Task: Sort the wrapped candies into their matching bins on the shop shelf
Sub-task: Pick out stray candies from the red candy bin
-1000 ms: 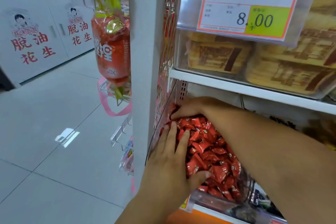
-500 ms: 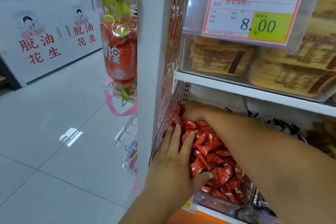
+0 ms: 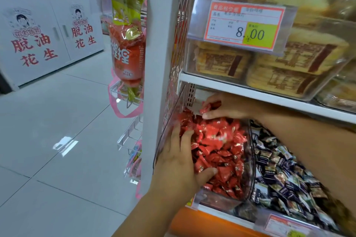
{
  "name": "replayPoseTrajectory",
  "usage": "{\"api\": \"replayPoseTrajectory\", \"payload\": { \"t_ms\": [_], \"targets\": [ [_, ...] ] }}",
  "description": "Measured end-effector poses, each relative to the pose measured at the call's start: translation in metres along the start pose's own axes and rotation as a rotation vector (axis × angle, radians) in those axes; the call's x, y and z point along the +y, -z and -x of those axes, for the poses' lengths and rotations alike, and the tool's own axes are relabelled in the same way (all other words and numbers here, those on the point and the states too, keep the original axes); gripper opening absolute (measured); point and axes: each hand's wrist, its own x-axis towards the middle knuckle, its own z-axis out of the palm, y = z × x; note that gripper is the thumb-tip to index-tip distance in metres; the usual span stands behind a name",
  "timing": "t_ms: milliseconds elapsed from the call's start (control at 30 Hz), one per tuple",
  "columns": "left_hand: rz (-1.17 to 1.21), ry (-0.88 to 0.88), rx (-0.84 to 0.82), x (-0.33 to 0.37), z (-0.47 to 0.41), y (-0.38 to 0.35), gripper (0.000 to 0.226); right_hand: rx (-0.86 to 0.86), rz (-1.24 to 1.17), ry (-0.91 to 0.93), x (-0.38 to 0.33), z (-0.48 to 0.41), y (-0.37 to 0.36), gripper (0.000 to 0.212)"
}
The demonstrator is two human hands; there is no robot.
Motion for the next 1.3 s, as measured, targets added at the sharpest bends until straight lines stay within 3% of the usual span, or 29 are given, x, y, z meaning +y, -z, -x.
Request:
{"api": "replayPoseTrajectory", "payload": {
  "t_ms": [100, 200, 300, 400, 467, 567, 667, 800, 1033, 1133, 1300],
  "targets": [
    [-0.015, -0.017, -0.004, 0.002, 0.000, -0.001, 0.094, -0.113, 0.034, -0.058, -0.002, 0.011, 0.004, 0.038],
    [-0.089, -0.034, -0.054, 0.004, 0.002, -0.002, 0.091, 0.011, -0.128, -0.121, 0.002, -0.006, -0.003, 0.046],
    [-0.108, -0.041, -0.084, 0.004, 0.002, -0.002, 0.090, 0.083, -0.056, -0.219, 0.000, -0.034, -0.013, 0.044],
    [-0.099, -0.047, -0.081, -0.001, -0.001, -0.002, 0.090, -0.063, 0.197, -0.218, -0.008, -0.059, -0.029, 0.051],
    [-0.095, -0.057, -0.062, -0.006, -0.003, -0.004, 0.090, -0.206, 0.212, -0.211, -0.011, -0.074, -0.042, 0.068],
    [-0.057, -0.072, -0.018, -0.012, -0.003, -0.009, 0.090, -0.254, 0.184, -0.314, -0.005, -0.093, -0.056, 0.095],
    [-0.034, -0.081, -0.003, -0.016, -0.001, -0.012, 0.091, -0.259, 0.253, -0.239, -0.001, -0.099, -0.066, 0.075],
    [-0.018, -0.071, -0.031, -0.014, -0.003, -0.008, 0.094, -0.102, 0.153, -0.093, -0.008, -0.089, -0.066, 0.035],
    [-0.062, -0.054, -0.072, -0.010, -0.001, -0.002, 0.091, 0.139, -0.075, -0.121, -0.004, -0.047, -0.018, 0.041],
    [-0.053, -0.025, -0.065, -0.006, -0.001, -0.001, 0.092, 0.055, -0.148, -0.156, -0.002, -0.020, -0.005, 0.037],
    [-0.031, -0.005, -0.022, 0.005, -0.002, 0.001, 0.100, -0.240, -0.103, -0.111, -0.012, 0.027, 0.012, 0.031]
  ]
}}
